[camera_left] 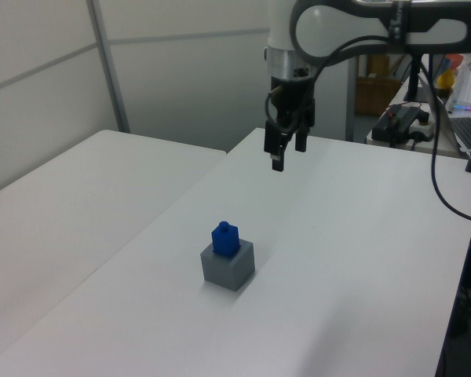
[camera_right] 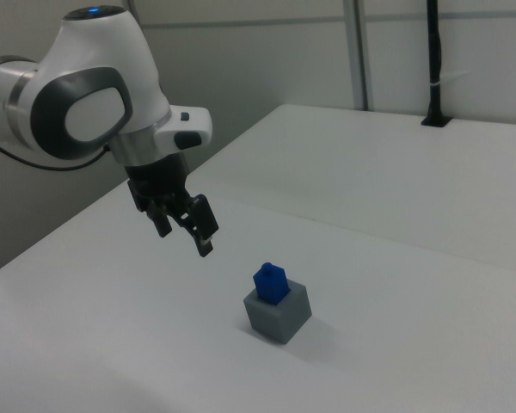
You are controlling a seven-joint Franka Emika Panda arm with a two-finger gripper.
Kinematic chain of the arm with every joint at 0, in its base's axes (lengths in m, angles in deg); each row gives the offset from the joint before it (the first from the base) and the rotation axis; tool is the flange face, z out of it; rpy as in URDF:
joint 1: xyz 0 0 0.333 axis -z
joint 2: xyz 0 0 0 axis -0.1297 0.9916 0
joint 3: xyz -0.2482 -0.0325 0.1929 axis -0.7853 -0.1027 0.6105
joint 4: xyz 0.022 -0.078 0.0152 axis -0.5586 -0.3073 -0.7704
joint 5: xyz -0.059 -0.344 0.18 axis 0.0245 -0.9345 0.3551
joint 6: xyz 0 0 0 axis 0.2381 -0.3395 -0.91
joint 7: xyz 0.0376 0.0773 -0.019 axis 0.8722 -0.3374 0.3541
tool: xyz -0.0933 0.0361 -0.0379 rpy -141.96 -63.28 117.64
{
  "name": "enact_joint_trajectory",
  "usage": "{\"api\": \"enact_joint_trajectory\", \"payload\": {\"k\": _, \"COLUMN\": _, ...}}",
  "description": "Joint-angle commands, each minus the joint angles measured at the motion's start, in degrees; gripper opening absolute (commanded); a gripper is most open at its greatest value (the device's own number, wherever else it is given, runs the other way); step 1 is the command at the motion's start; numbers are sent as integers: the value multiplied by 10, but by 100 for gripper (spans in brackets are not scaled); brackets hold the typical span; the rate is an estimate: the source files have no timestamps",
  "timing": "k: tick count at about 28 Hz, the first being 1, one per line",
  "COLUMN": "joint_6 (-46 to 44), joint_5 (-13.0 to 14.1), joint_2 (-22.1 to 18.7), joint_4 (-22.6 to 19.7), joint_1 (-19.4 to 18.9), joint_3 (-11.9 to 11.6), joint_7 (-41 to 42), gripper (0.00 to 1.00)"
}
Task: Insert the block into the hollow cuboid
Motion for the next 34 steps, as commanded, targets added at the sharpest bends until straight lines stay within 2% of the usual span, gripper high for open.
{"api": "enact_joint_trajectory", "payload": {"k": 1, "joint_6": -12, "joint_5": -5, "joint_2": -12, "joint_4": -17, "joint_1": 1, "joint_3": 2, "joint_7": 5, "gripper": 100}}
{"api": "enact_joint_trajectory", "payload": {"k": 16, "joint_6": 1, "joint_5": -6, "joint_2": 3, "joint_4": -15, "joint_1": -2, "joint_3": 1, "joint_7": 6, "gripper": 100}}
{"api": "enact_joint_trajectory", "payload": {"k": 21, "joint_6": -4, "joint_5": -6, "joint_2": 38, "joint_4": 21, "joint_1": -2, "joint_3": 1, "joint_7": 4, "gripper": 100}}
{"api": "enact_joint_trajectory", "payload": {"k": 34, "joint_6": -5, "joint_5": -6, "joint_2": 41, "joint_4": 24, "joint_1": -2, "joint_3": 1, "joint_7": 4, "gripper": 100}}
